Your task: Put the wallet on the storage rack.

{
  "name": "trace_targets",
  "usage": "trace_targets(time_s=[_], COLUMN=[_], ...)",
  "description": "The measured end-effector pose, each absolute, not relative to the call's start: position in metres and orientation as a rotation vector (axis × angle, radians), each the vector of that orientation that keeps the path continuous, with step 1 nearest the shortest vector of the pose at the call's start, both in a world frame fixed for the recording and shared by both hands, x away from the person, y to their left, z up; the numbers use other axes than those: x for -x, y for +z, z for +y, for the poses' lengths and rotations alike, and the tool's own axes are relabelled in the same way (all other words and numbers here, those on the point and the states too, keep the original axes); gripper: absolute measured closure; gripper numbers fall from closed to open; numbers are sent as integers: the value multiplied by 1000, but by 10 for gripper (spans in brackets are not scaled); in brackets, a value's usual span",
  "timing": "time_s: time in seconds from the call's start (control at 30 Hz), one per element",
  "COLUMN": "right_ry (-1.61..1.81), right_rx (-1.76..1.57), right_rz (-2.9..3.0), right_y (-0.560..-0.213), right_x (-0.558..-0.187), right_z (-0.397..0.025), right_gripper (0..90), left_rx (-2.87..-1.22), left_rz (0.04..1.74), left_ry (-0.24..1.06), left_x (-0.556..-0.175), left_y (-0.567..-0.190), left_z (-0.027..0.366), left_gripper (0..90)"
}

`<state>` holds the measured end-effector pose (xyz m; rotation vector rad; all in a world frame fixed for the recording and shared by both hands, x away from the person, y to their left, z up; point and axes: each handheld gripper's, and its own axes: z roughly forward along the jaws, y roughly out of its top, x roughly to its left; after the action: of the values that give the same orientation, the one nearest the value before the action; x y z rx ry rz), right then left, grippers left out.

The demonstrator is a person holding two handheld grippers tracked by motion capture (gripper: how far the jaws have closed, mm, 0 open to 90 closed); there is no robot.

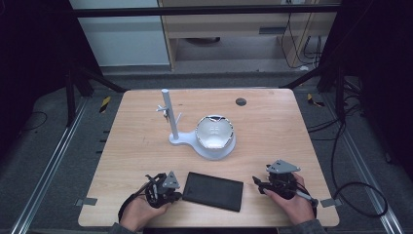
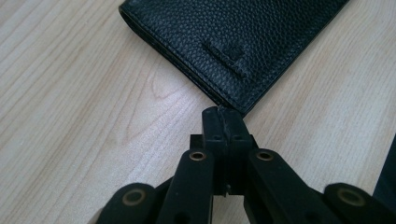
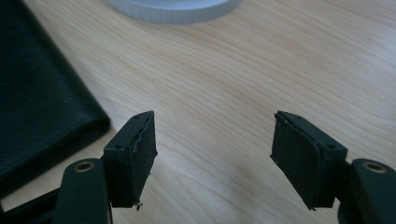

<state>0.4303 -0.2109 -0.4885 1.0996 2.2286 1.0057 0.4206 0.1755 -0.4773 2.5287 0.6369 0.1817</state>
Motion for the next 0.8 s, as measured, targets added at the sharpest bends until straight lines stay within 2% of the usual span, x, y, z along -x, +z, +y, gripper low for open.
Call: trace_targets(time_s=[0.17, 0.43, 0.8], right_ry=[1083, 1073, 995], right_rx=[-991, -718, -616], right_rz=[2298, 2459, 2492], right_y=[-480, -478, -485], right_x=[-423, -399, -389], right_z=[-187, -113, -78], right_gripper=[256, 172, 111], left_rx=[-2485, -2473, -2428], left_rz=[656, 657, 662], left_ry=[175, 168, 152], left_x=[-421, -422, -422], left_y=[-477, -476, -473], left_z=[178, 179, 177], left_gripper=[896, 896, 897])
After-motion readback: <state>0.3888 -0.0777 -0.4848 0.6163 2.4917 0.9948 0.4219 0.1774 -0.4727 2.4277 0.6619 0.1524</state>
